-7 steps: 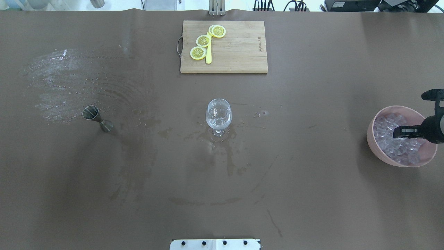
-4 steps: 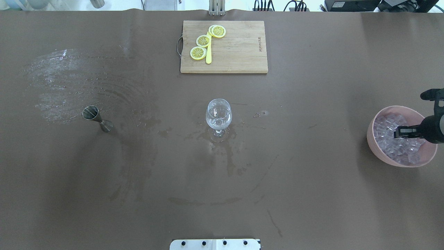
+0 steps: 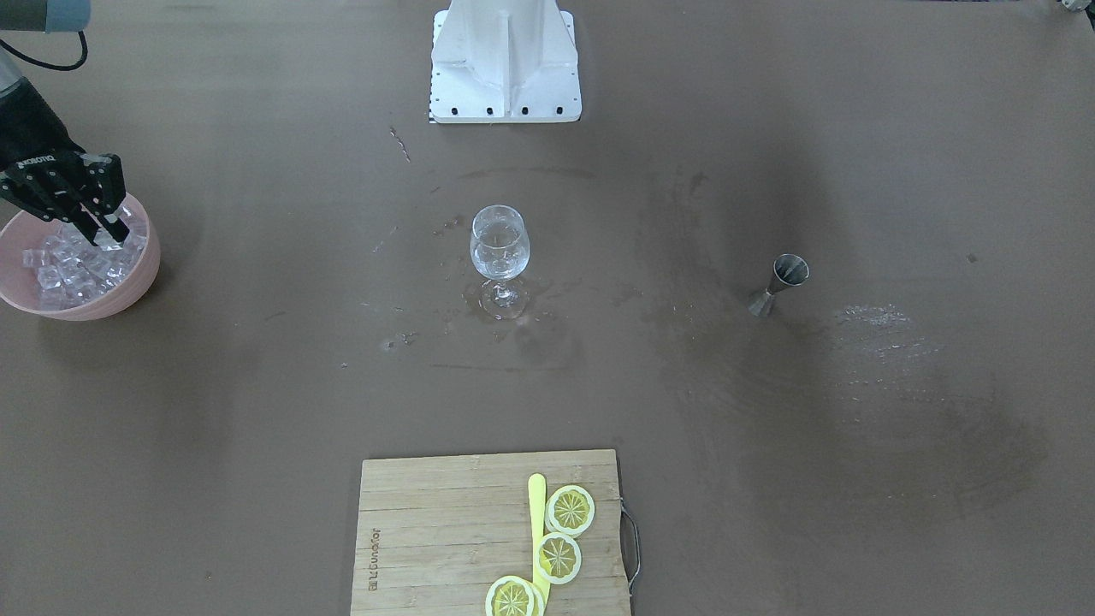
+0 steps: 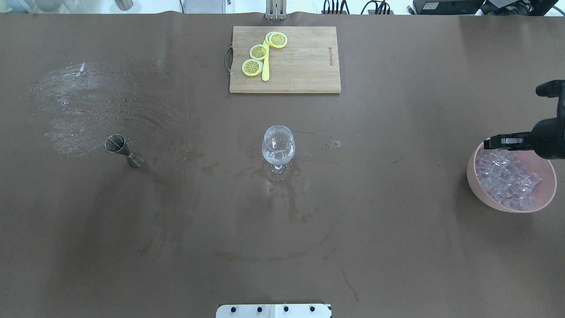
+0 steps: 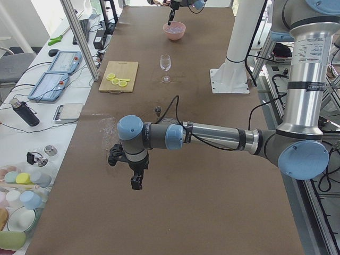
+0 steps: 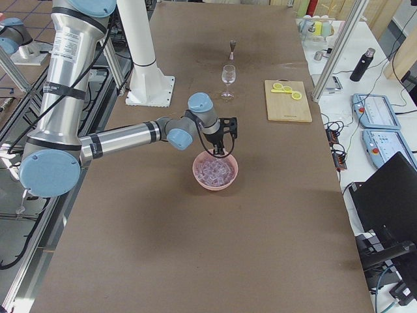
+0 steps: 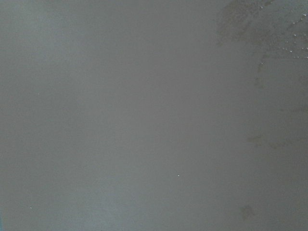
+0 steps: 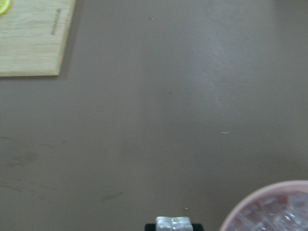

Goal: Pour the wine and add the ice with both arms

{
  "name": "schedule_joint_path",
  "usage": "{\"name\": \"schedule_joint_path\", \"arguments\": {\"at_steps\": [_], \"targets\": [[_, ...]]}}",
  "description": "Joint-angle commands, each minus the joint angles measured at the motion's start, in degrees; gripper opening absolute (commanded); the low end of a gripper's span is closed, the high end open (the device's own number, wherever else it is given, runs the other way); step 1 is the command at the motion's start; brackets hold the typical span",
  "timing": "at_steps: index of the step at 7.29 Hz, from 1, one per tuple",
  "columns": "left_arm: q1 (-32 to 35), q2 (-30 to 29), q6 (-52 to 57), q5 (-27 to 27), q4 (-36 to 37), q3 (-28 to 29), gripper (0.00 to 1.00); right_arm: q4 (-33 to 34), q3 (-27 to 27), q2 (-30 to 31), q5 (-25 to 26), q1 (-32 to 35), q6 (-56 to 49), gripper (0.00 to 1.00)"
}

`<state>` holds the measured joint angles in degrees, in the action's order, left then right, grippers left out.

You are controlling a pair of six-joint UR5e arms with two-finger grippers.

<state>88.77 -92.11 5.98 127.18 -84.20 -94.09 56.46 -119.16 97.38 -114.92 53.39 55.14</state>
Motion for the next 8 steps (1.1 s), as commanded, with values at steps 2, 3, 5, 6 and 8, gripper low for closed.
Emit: {"name": "schedule_joint_path", "arguments": {"at_steps": [2, 3, 5, 6, 8], "targets": [[0.0, 0.5, 0.0, 0.1, 0.0, -0.2, 0.98, 14.5, -0.5, -16.9, -0.1, -4.2, 5.0, 0.0], [0.0, 0.5, 0.0, 0.1, 0.0, -0.3, 0.98, 17.8, -0.5, -21.8, 0.8, -7.0, 8.5, 0.0], [0.0, 0.5, 0.0, 0.1, 0.0, -0.3, 0.98, 25.0, -0.5, -29.8, 6.1, -12.8, 15.1, 0.0], [0.0, 0.5, 0.0, 0.1, 0.0, -0.3, 0.98, 33.3, -0.4, -35.4, 8.7, -15.2, 16.1, 0.0], [0.0, 0.5, 0.0, 0.1, 0.0, -0.3, 0.98, 37.9, -0.1, -40.1, 12.7, -18.8, 19.1, 0.0]]}}
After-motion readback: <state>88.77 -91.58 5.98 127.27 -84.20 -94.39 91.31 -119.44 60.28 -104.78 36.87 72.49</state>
